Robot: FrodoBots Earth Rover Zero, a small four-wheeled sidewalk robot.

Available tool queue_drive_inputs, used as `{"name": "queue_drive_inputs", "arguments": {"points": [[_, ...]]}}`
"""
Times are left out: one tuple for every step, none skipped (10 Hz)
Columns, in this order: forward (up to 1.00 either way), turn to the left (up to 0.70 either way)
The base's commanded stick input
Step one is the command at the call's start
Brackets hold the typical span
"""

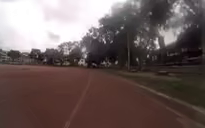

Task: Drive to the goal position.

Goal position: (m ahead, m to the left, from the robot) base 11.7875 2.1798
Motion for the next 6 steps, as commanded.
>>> {"name": "queue_drive_inputs", "arguments": {"points": [[0.85, -0.01], [0.85, -0.02], [0.85, -0.15], [0.85, -0.14], [0.85, 0.0], [0.85, 0.0]]}}
